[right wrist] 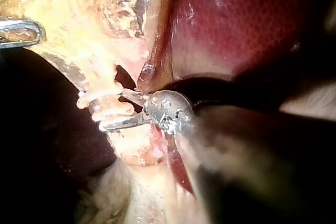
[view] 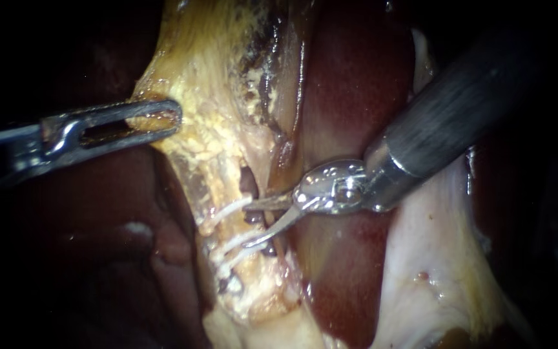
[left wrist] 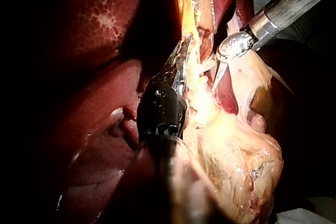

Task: Go to the cutting position left tube

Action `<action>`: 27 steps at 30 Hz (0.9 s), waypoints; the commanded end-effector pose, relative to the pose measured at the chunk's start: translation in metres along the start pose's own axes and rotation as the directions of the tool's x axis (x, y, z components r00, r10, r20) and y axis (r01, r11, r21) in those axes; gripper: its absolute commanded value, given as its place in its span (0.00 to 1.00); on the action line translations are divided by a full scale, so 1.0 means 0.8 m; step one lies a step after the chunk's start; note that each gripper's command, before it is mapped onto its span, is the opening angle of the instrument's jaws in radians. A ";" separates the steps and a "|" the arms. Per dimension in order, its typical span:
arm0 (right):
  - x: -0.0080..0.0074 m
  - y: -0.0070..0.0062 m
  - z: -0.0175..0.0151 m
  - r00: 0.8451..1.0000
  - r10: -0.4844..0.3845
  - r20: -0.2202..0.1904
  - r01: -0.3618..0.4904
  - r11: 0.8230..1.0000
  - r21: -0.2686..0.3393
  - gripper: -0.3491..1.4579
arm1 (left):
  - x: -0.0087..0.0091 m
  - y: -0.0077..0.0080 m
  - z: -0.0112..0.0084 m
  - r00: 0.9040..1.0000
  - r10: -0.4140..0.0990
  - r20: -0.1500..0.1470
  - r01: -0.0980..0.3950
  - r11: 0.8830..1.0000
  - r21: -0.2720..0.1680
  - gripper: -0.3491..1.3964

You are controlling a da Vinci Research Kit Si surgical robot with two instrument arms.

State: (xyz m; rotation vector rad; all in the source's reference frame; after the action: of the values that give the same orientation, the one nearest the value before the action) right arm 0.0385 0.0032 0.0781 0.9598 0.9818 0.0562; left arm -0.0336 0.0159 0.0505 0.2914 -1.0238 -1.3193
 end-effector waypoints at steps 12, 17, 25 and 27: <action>0.0008 0.0004 0.0015 0.997 -0.041 -0.065 0.046 0.995 0.093 0.90 | 0.0000 0.0011 0.0005 1.000 0.000 0.000 0.000 1.000 -0.001 0.00; 0.0015 0.0011 0.0023 0.994 -0.048 -0.097 0.059 0.992 0.111 0.90 | 0.0001 0.0012 0.0006 1.000 0.001 0.001 -0.001 1.000 -0.001 0.00; 0.0024 0.0019 0.0034 0.990 -0.040 -0.133 0.062 0.984 0.165 0.90 | 0.0002 0.0019 0.0011 1.000 0.001 0.002 -0.001 1.000 -0.004 0.00; 0.0025 0.0020 0.0036 0.989 -0.036 -0.146 0.064 0.980 0.189 0.90 | 0.0002 0.0022 0.0013 1.000 0.002 0.004 -0.002 1.000 -0.007 0.00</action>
State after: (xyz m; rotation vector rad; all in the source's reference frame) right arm 0.0424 0.0031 0.0784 1.1341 1.1646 -0.0188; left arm -0.0332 0.0167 0.0527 0.2824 -1.0229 -1.3211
